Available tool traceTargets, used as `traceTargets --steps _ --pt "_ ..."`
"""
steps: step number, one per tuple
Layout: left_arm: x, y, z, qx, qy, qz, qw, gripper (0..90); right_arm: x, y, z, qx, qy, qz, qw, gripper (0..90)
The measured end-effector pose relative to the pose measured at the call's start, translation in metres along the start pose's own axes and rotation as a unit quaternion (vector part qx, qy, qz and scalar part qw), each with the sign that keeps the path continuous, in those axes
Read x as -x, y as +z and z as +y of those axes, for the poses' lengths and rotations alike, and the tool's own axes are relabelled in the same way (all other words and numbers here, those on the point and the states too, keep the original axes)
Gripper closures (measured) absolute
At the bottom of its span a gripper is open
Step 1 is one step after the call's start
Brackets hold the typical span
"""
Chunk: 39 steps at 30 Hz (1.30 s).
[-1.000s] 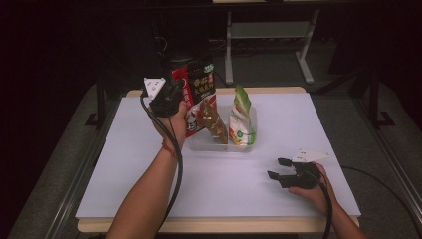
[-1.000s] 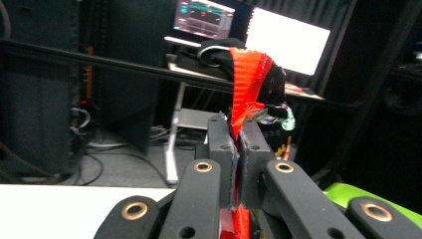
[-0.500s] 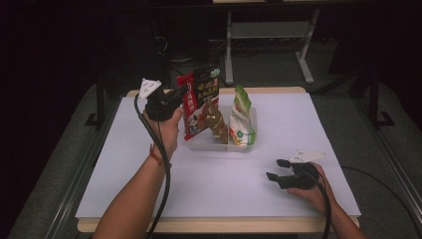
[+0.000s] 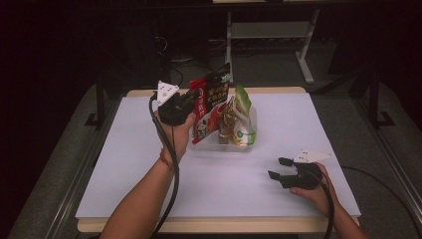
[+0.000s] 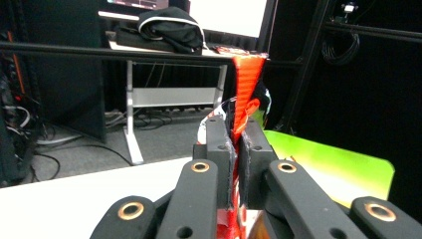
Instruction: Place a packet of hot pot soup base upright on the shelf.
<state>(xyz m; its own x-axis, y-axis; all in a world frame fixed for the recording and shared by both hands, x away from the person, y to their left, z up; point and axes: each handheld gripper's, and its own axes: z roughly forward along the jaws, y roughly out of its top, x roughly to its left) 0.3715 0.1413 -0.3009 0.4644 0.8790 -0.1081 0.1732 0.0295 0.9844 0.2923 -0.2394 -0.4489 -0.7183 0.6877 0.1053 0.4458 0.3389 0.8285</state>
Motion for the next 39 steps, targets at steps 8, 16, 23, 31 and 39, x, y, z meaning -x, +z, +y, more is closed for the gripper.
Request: traceTargets --steps 8,16,23,31,39 --pt "-0.042 -0.025 -0.028 0.025 -0.031 0.002 0.9992 86.4 0.001 0.001 0.000 -0.004 0.002 -0.002 1.0000 32.1" --pt "-0.053 -0.039 -0.042 0.038 -0.022 -0.018 0.9989 84.6 0.000 0.003 0.000 -0.009 0.002 -0.001 1.0000 32.2" --pt "-0.066 -0.035 -0.047 0.033 -0.030 -0.031 0.9985 80.3 0.001 0.004 0.000 -0.011 0.001 0.001 0.9999 32.2" --pt "-0.082 -0.025 -0.052 0.018 -0.050 -0.037 0.9979 75.4 0.001 0.005 -0.001 -0.013 0.001 0.004 0.9999 32.3" --pt "-0.083 -0.009 -0.057 -0.006 -0.053 -0.032 0.9981 58.3 0.001 0.007 -0.001 -0.017 0.001 0.011 0.9998 32.4"
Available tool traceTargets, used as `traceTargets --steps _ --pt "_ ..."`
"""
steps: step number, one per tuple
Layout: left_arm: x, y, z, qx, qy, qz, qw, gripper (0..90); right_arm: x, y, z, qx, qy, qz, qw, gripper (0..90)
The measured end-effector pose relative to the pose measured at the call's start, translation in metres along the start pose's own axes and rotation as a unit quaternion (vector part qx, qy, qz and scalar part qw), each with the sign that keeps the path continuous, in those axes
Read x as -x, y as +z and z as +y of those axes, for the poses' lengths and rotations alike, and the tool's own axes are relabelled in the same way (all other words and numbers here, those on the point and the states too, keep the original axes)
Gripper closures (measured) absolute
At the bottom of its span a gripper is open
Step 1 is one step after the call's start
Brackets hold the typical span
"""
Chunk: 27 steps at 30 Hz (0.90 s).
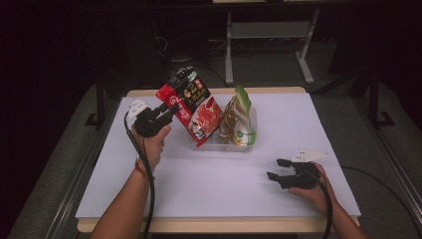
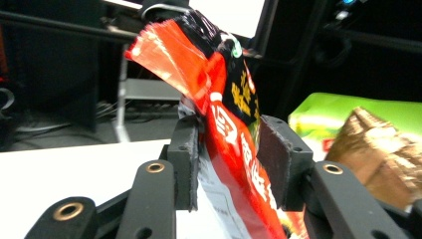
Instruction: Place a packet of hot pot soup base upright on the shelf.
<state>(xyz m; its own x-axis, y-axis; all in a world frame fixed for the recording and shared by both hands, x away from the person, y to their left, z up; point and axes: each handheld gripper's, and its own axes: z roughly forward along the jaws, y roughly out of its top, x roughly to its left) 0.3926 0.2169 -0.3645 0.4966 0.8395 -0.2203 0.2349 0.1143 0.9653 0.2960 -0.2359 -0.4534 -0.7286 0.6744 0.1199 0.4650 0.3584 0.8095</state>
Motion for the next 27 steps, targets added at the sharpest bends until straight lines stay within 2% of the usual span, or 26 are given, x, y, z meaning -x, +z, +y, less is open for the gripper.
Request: traceTargets --steps 1,2,3,4,7,8,9,11,15,16,18,21,24,27 --pt "-0.001 0.002 -0.001 -0.006 -0.004 0.000 1.0000 55.8 0.000 0.000 0.000 0.000 0.000 0.001 1.0000 32.4" --pt "-0.002 0.005 -0.002 -0.016 -0.006 0.010 0.9998 53.8 0.000 0.000 0.000 0.000 0.003 0.004 1.0000 32.4" --pt "-0.001 0.006 -0.003 -0.021 0.001 0.027 0.9994 56.6 0.000 0.000 0.000 0.002 0.005 0.005 1.0000 32.4" --pt "-0.001 0.006 -0.004 -0.019 0.002 0.033 0.9993 61.8 0.001 0.000 0.000 0.001 0.005 0.004 1.0000 32.4" --pt "-0.004 0.009 -0.007 -0.015 -0.022 0.034 0.9991 67.4 0.001 0.001 -0.001 0.000 0.007 0.005 1.0000 32.4" --pt "-0.003 0.010 -0.006 -0.015 -0.021 0.038 0.9990 69.0 0.001 0.001 -0.001 -0.001 0.008 0.004 1.0000 32.4" --pt "-0.001 0.010 -0.005 -0.011 -0.020 0.042 0.9989 74.6 0.001 0.002 -0.001 -0.003 0.007 0.004 1.0000 32.4" --pt "0.003 0.009 -0.003 -0.003 -0.022 0.036 0.9991 79.9 0.000 0.002 -0.001 -0.004 0.006 0.007 1.0000 32.4" --pt "0.017 0.005 0.004 0.017 0.009 0.035 0.9992 86.9 0.000 0.001 -0.001 -0.002 0.006 0.007 1.0000 32.4" --pt "0.020 0.003 0.006 0.025 0.013 0.041 0.9988 87.7 0.000 0.001 -0.001 -0.001 0.006 0.007 1.0000 32.4" --pt "0.028 0.000 0.009 0.044 0.023 0.039 0.9980 89.0 0.001 0.001 -0.001 -0.002 0.006 0.006 1.0000 32.4" --pt "0.043 0.001 0.015 0.053 0.042 0.047 0.9966 89.6 0.000 0.001 -0.002 -0.002 0.004 0.006 1.0000 32.4" --pt "0.053 0.003 0.024 0.059 0.051 0.055 0.9954 89.8 0.000 0.001 -0.002 -0.005 0.003 0.006 1.0000 32.4" --pt "0.057 0.005 0.034 0.066 0.045 0.065 0.9947 89.8 0.000 0.002 -0.002 -0.007 0.006 0.007 0.9999 32.3"
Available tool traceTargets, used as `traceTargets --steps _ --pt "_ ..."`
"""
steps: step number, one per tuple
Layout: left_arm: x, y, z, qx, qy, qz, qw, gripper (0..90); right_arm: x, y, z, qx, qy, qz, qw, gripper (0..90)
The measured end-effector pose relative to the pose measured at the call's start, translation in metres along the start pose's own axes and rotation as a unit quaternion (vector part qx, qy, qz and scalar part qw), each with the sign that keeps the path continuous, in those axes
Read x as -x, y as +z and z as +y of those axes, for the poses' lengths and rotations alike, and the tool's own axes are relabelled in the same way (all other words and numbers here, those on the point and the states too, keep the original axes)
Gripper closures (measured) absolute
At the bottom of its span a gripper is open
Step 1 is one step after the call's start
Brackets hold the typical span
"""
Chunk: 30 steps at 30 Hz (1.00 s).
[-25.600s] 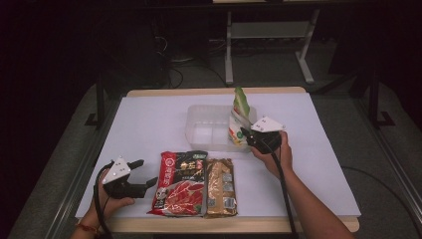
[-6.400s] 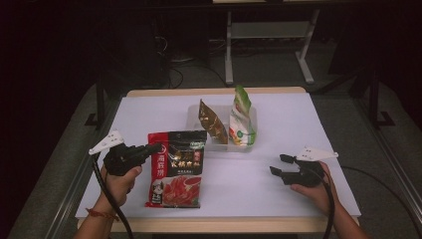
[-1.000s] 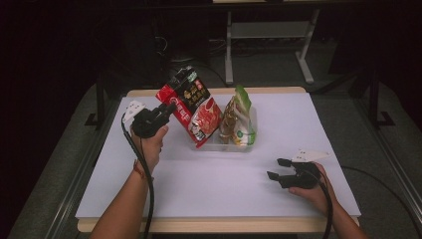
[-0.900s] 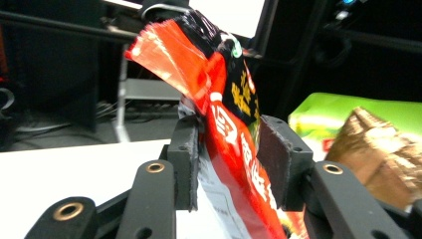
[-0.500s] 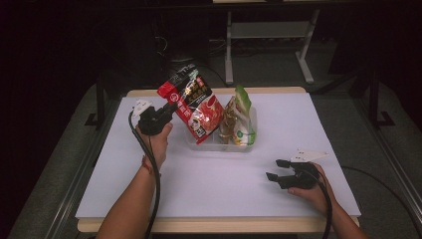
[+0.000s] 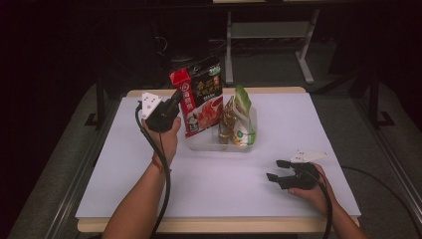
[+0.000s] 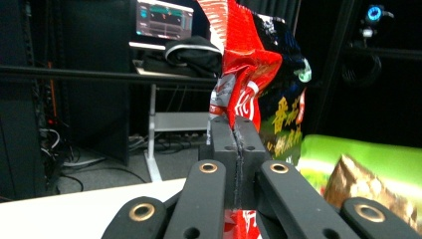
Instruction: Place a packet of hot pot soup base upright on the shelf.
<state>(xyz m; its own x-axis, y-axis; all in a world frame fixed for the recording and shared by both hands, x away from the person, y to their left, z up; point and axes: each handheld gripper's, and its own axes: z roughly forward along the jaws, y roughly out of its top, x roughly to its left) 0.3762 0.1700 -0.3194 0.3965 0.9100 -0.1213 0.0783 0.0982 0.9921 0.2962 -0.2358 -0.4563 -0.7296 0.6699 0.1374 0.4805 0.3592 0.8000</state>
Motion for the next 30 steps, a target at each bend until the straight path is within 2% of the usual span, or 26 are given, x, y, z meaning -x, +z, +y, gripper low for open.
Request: traceTargets --steps 4,6,8,14,15,17,19,25,28,30 --pt "0.004 -0.004 0.016 0.012 0.010 0.019 0.9997 89.8 0.000 0.000 0.000 0.001 -0.001 0.002 1.0000 32.2" --pt "0.004 -0.006 0.022 0.004 0.022 0.025 0.9994 89.8 0.001 -0.001 0.000 0.004 -0.001 0.002 1.0000 32.2" --pt "0.005 -0.008 0.023 -0.004 0.025 0.032 0.9992 89.8 0.001 -0.002 0.000 0.007 0.001 0.002 1.0000 32.2" --pt "0.003 -0.010 0.029 -0.009 0.010 0.059 0.9981 89.8 -0.002 -0.002 0.002 0.010 -0.003 0.005 0.9999 32.0" --pt "0.003 -0.011 0.032 -0.007 0.012 0.061 0.9980 89.8 -0.002 -0.002 0.003 0.009 -0.003 0.005 0.9999 32.0" --pt "0.004 -0.011 0.037 -0.006 0.027 0.071 0.9971 89.8 -0.002 -0.001 0.003 0.008 -0.004 0.007 0.9999 32.0" --pt "0.005 -0.009 0.040 -0.012 0.028 0.075 0.9967 89.7 -0.001 -0.001 0.002 0.008 -0.002 0.006 0.9999 32.1" --pt "0.009 0.010 0.034 -0.048 0.027 0.093 0.9941 89.6 -0.001 -0.002 0.003 0.009 -0.004 0.005 0.9999 32.1" --pt "0.010 0.017 0.028 -0.064 0.016 0.096 0.9932 89.5 0.000 -0.002 0.002 0.010 -0.003 0.005 0.9999 32.1" --pt "0.012 0.021 0.023 -0.068 0.002 0.084 0.9941 89.2 0.001 -0.002 0.002 0.010 -0.002 0.004 0.9999 32.0"
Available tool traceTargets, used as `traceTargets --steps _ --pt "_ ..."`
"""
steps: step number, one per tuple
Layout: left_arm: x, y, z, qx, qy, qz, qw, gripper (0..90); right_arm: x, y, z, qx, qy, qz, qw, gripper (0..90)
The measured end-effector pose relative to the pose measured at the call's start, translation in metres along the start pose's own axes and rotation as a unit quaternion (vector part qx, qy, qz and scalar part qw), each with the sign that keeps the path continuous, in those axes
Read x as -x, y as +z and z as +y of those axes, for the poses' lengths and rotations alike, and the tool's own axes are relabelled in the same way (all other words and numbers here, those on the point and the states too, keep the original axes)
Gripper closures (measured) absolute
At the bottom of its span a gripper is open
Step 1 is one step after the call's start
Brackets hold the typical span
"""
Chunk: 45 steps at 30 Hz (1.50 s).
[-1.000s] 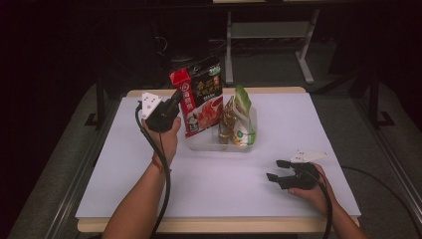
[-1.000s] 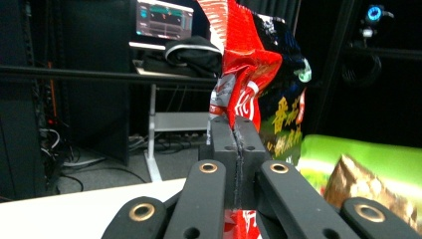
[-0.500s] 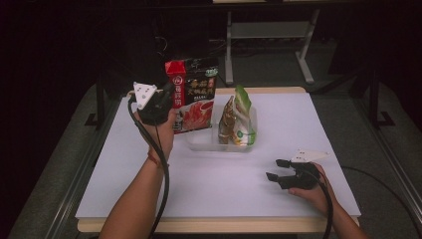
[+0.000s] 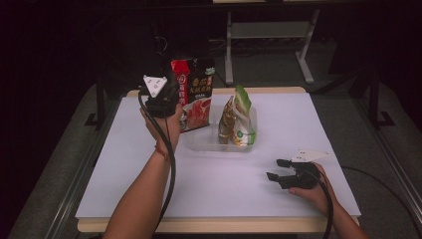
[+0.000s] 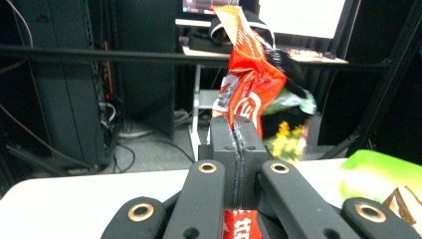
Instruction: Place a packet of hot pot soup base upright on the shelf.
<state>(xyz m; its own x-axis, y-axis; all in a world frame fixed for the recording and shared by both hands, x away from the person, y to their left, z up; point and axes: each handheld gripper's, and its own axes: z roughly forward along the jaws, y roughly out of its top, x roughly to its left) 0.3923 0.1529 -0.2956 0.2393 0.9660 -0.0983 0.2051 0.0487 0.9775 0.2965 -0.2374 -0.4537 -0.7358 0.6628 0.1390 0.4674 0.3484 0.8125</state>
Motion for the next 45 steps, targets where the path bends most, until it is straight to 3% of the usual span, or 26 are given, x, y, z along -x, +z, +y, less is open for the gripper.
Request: traceTargets --steps 3,5,10,14,16,19,21,24,27,29,34,36,37,39,41,45 --pt "0.007 0.006 -0.007 -0.011 -0.013 -0.020 0.9997 88.8 0.000 -0.001 0.000 0.001 0.001 -0.001 1.0000 32.0" --pt "0.013 0.011 -0.010 -0.015 -0.006 -0.021 0.9997 88.7 0.000 -0.002 0.000 0.003 0.000 -0.001 1.0000 32.0" --pt "0.019 0.021 -0.022 0.005 -0.024 -0.047 0.9986 89.1 -0.001 -0.002 0.001 0.005 -0.003 0.001 1.0000 31.8" --pt "0.025 0.019 -0.028 0.022 0.014 -0.066 0.9974 89.2 -0.001 -0.003 0.001 0.007 -0.002 0.002 1.0000 31.8" --pt "0.022 0.014 -0.034 0.019 0.015 -0.087 0.9960 89.1 -0.001 -0.004 0.001 0.009 -0.001 0.003 1.0000 31.8" --pt "0.014 0.004 -0.045 0.007 0.019 -0.103 0.9945 88.6 -0.002 -0.004 0.000 0.007 -0.002 0.003 1.0000 31.8" --pt "0.006 -0.002 -0.052 0.012 0.019 -0.109 0.9938 88.2 -0.002 -0.003 0.001 0.005 -0.003 0.002 1.0000 31.8" --pt "0.002 -0.005 -0.052 0.004 0.016 -0.129 0.9915 86.9 -0.003 -0.001 0.002 0.002 -0.003 0.003 1.0000 31.8" --pt "0.001 0.001 -0.050 -0.014 0.028 -0.150 0.9883 76.2 -0.005 0.000 0.003 -0.001 -0.004 0.005 1.0000 31.7" --pt "-0.001 0.005 -0.046 -0.025 0.050 -0.155 0.9863 72.2 -0.005 0.002 0.002 -0.004 -0.007 0.005 1.0000 31.7" --pt "0.000 0.011 -0.037 -0.047 0.069 -0.151 0.9850 54.4 -0.004 0.002 0.000 -0.008 -0.007 0.004 0.9999 31.7" --pt "0.002 0.012 -0.035 -0.044 0.075 -0.141 0.9862 48.1 -0.003 0.001 0.000 -0.007 -0.006 0.003 1.0000 31.7" --pt "0.001 0.012 -0.034 -0.043 0.068 -0.140 0.9868 46.4 -0.003 0.001 0.000 -0.007 -0.006 0.003 1.0000 31.7" --pt "-0.001 0.010 -0.031 -0.017 0.058 -0.125 0.9903 37.5 -0.003 0.002 0.000 -0.009 -0.007 0.003 0.9999 31.7" --pt "-0.003 0.009 -0.030 -0.002 0.055 -0.121 0.9911 39.0 -0.003 0.001 0.000 -0.010 -0.008 0.004 0.9999 31.7" --pt "-0.001 0.018 -0.034 -0.045 0.071 -0.132 0.9876 35.2 -0.002 0.002 -0.001 -0.011 -0.006 0.004 0.9999 31.7"
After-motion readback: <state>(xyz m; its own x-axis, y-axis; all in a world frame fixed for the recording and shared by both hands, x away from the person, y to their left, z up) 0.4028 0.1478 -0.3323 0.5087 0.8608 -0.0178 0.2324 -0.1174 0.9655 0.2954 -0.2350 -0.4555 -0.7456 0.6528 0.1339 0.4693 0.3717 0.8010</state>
